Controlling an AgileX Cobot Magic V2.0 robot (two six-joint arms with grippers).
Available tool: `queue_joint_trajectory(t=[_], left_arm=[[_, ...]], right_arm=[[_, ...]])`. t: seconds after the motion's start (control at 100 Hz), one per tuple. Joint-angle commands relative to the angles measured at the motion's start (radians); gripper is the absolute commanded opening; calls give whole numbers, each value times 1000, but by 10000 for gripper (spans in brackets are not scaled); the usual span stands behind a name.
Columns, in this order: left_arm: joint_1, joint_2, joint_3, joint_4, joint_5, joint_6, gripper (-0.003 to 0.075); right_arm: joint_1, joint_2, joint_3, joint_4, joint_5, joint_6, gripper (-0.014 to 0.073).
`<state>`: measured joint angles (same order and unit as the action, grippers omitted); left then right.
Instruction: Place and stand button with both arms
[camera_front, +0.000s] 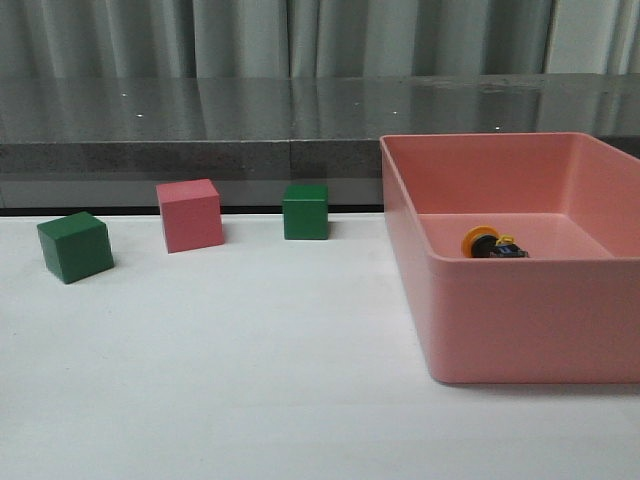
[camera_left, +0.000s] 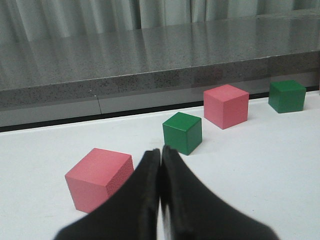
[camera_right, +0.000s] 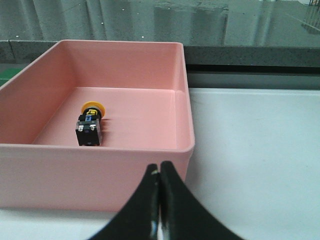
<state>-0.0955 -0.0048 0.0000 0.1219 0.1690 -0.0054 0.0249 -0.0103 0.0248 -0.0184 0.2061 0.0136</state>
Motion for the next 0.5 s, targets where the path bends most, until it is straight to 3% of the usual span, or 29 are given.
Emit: queue_joint_trajectory(t=[0.0,0.49], left_arm=[[0,-31,46,1,-78,-10,-20],[0,-31,46,1,-78,-10,-20]], right_arm=[[-6,-21,-13,-9,-76,0,-76],[-6,-21,-13,-9,-119,0,-76]])
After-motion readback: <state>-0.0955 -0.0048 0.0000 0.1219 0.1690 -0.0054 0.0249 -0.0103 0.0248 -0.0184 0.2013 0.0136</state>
